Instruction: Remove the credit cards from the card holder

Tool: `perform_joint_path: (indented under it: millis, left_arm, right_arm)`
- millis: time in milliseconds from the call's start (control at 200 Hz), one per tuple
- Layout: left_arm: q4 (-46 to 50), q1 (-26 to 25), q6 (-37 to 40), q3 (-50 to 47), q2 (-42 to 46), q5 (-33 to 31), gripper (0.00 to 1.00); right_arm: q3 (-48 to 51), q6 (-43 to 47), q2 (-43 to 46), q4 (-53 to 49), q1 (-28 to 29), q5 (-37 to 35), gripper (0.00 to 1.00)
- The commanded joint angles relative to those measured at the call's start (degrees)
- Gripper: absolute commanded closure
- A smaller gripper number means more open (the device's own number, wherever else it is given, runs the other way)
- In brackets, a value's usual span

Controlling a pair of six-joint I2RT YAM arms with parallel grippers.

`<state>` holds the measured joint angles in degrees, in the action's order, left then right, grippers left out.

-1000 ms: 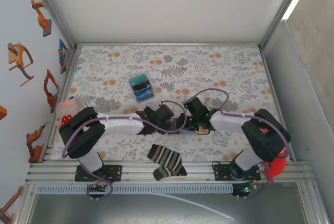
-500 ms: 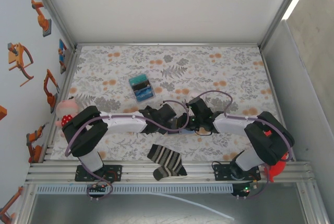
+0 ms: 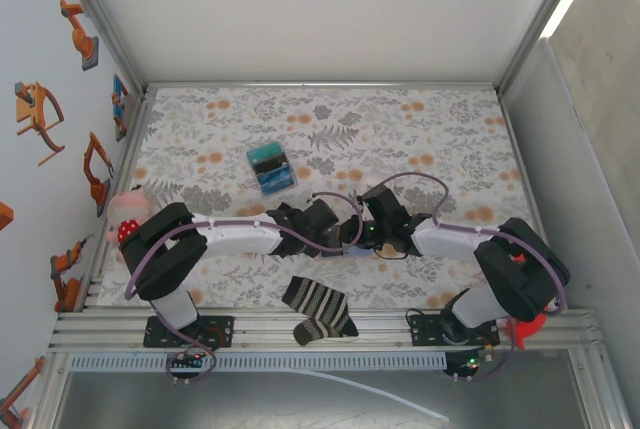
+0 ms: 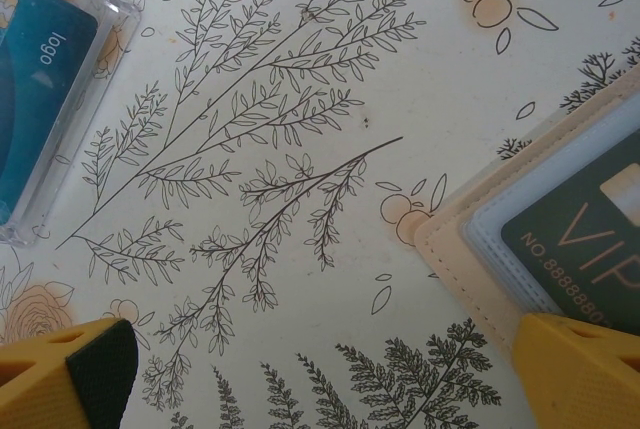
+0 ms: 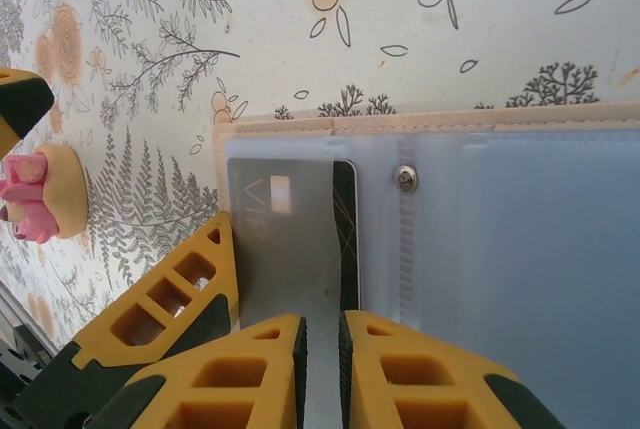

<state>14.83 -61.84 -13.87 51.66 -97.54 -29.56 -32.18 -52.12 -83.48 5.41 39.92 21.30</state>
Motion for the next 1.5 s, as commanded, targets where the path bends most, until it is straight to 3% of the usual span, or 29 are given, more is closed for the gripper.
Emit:
perform_joint_path:
  millis: [0,1497]
  left_arm:
    - [2.72,-0.21,-0.90,0.26,-1.60,-0.44,0.03]
    - [3.62,-0.22,-0.99,0.90,-2.43,-0.95,0.03]
  right_arm:
    - [0.79,-0.44,-1.36,1.71,-0.28,0.40,0.83]
    - [3.05,-1.81,-2.47,8.40,-1.25,3.64,0.90]
